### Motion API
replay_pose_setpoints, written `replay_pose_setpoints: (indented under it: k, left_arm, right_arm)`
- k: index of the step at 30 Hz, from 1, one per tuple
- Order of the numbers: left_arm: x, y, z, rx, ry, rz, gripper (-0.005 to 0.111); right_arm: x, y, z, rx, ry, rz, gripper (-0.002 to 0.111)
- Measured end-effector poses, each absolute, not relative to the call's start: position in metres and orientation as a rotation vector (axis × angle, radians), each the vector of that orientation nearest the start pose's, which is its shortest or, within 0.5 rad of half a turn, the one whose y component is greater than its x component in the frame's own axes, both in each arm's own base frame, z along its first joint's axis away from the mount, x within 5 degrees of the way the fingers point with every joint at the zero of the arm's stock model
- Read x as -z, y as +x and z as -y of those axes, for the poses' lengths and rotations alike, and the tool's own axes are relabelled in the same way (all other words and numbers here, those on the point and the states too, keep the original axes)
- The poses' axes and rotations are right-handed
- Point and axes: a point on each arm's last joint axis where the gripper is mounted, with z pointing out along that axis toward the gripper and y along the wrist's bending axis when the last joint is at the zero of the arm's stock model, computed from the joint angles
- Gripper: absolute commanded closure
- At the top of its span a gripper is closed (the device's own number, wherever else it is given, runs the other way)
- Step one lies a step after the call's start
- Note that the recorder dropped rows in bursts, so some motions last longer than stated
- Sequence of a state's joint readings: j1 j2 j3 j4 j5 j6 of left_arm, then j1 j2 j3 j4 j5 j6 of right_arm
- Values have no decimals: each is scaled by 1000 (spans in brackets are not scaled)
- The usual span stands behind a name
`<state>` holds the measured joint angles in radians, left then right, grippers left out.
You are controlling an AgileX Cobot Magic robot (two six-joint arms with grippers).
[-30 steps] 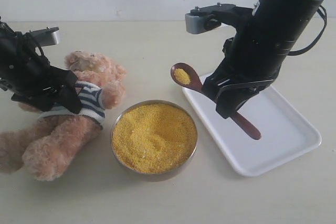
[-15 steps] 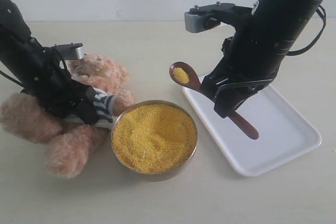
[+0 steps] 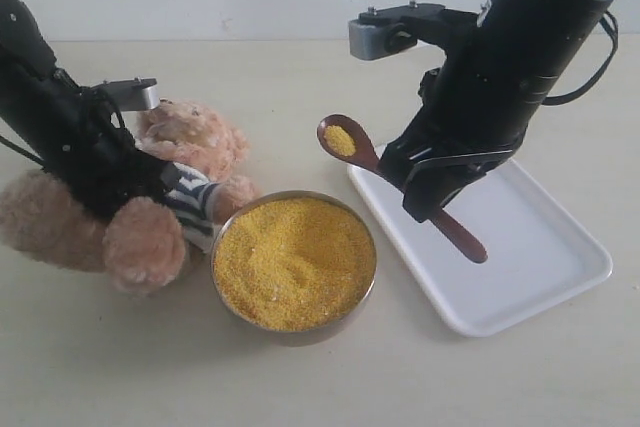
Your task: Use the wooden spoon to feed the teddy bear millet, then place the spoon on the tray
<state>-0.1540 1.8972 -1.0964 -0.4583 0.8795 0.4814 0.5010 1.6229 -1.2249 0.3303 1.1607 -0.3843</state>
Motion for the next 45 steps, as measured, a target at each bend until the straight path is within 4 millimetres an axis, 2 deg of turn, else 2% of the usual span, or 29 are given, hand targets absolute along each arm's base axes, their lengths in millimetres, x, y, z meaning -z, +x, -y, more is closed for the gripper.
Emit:
replay_pose_setpoints:
  k: [9,14,22,30,33,35,40,41,45]
  left_arm:
    - [-199,306,82,521,615,-2927,103]
    - [-213,300,82,517,622,-2889,103]
    - [-207,302,82,521,621,-2911,103]
    - [-182,308,83,538,615,-2987,103]
    - [-179,309,83,534,620,-2986,102]
    - [-179,310,83,531,632,-2974,94]
    - [-179,311,82,507,644,-2962,57]
    - [-179,311,82,507,637,-2964,53]
    - [-178,311,82,504,602,-2971,51]
  right_arm:
    - [-261,260,-173,-474,-1135,-2771,109]
    - [-261,260,-173,-473,-1141,-2768,109]
    - [-261,260,-173,-473,-1148,-2764,109]
    - [-261,261,-173,-471,-1157,-2757,109]
    - [-261,261,-173,-471,-1159,-2755,109]
    - [-261,261,-173,-471,-1159,-2755,109]
    - [-261,261,-173,-470,-1157,-2752,109]
    - [-261,261,-173,-470,-1157,-2752,109]
    - [-261,261,-173,-470,-1160,-2747,109]
